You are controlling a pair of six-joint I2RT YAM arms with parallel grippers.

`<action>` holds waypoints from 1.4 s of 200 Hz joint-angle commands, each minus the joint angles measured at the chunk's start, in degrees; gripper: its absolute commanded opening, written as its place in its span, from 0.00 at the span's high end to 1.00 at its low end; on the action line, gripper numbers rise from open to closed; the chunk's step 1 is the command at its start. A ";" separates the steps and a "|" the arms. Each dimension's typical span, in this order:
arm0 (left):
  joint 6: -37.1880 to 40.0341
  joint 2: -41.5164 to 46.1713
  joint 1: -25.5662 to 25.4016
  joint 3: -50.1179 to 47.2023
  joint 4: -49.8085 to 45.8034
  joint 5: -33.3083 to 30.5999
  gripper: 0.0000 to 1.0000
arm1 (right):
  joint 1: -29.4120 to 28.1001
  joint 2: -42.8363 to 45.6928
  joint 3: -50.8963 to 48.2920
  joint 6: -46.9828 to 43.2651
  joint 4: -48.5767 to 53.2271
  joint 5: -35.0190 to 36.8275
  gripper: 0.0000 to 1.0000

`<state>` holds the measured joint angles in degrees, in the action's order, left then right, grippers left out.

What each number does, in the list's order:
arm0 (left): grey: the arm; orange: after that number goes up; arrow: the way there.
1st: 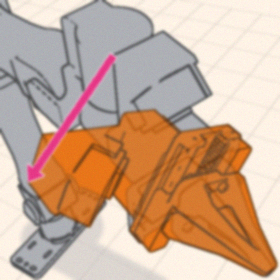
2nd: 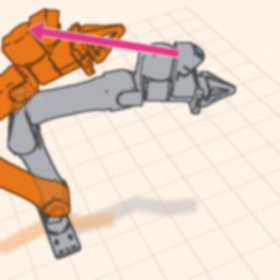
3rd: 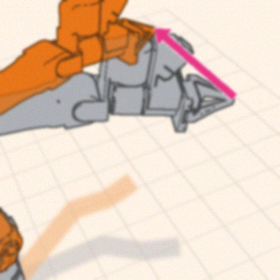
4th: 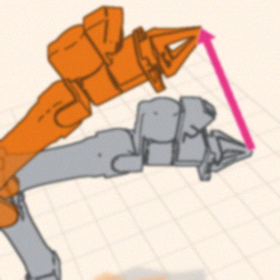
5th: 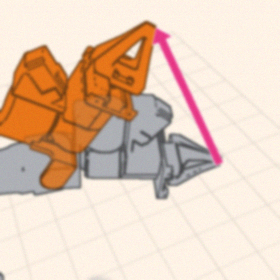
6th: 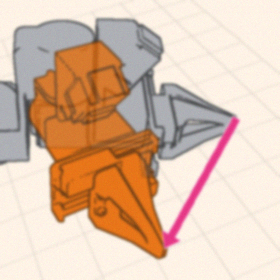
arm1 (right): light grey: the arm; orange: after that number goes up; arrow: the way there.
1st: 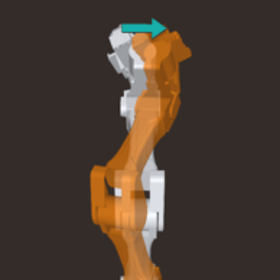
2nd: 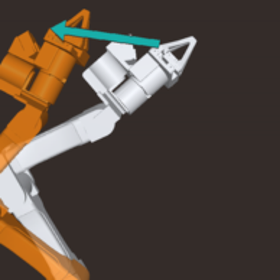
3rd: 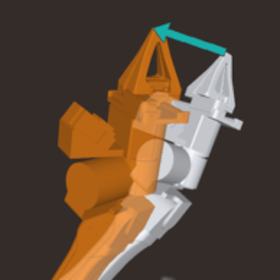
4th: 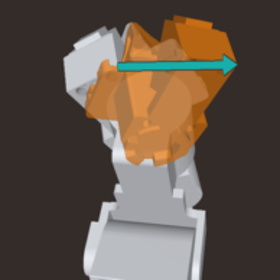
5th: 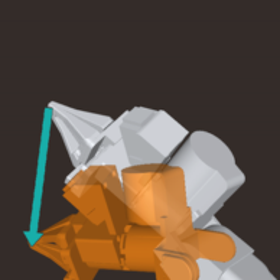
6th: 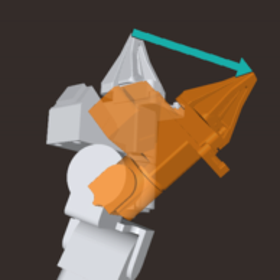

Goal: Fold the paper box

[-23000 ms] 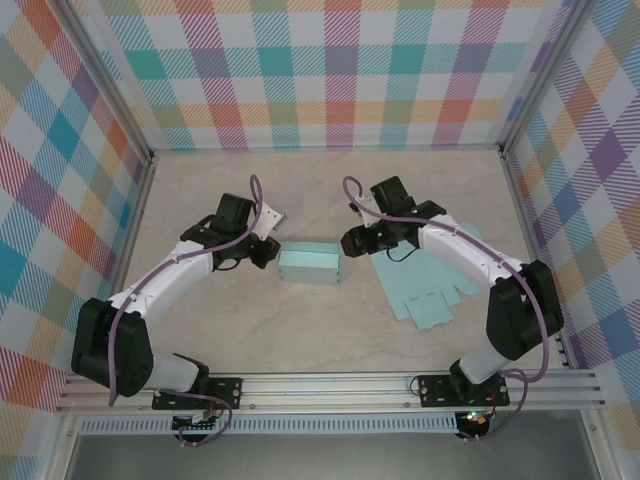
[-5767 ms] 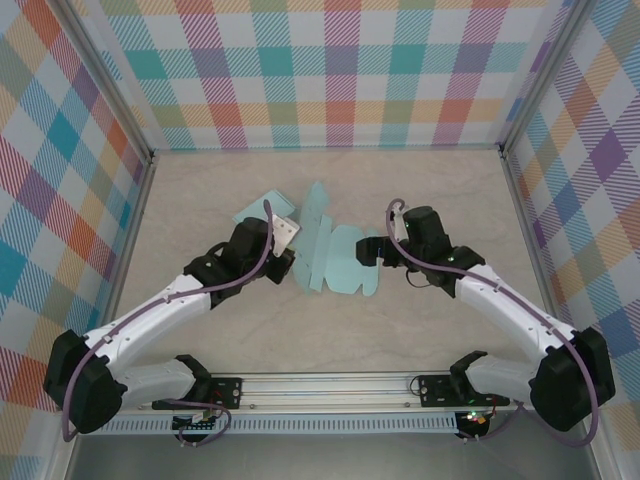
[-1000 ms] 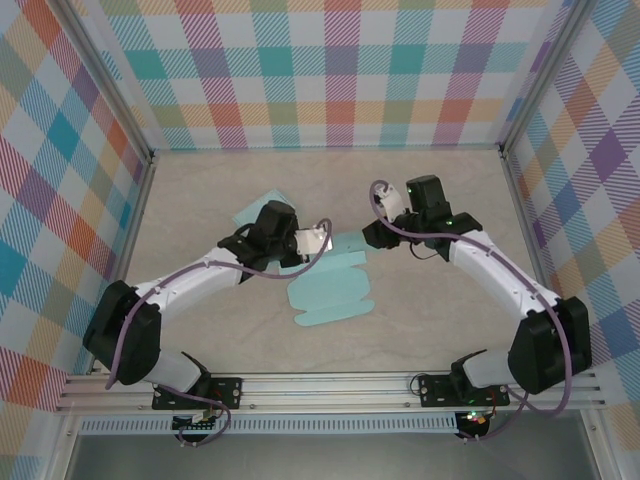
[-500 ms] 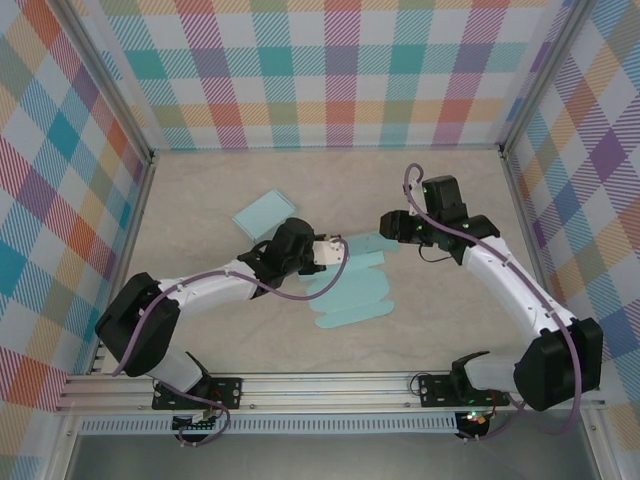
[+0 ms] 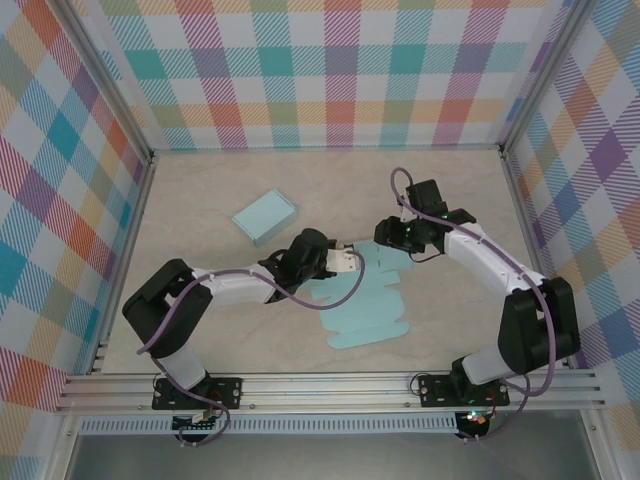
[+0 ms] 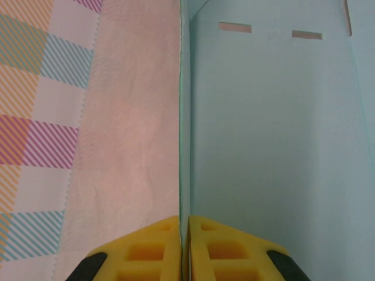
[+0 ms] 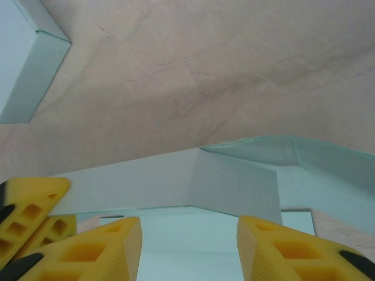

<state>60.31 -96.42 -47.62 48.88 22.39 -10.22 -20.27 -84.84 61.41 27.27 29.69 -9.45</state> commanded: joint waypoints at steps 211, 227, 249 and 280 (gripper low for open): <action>14.78 -5.65 -5.09 -4.14 23.21 -9.50 0.89 | 0.59 -2.60 -2.44 8.26 -15.06 -9.87 0.85; 14.49 -5.62 -5.08 -4.60 23.52 -9.74 0.89 | 1.29 -1.33 -3.75 8.32 -15.38 -9.94 0.85; 13.36 -5.27 -4.95 -5.32 23.75 -10.47 0.89 | 3.48 1.61 -6.35 8.37 -15.88 -11.76 0.75; 12.48 -4.70 -4.18 -5.95 23.97 -10.29 0.89 | 5.71 8.91 -9.97 6.39 -14.40 -11.92 0.66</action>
<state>73.95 -101.62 -51.64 44.25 44.58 -21.10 -15.99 -81.89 53.17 35.31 15.46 -19.64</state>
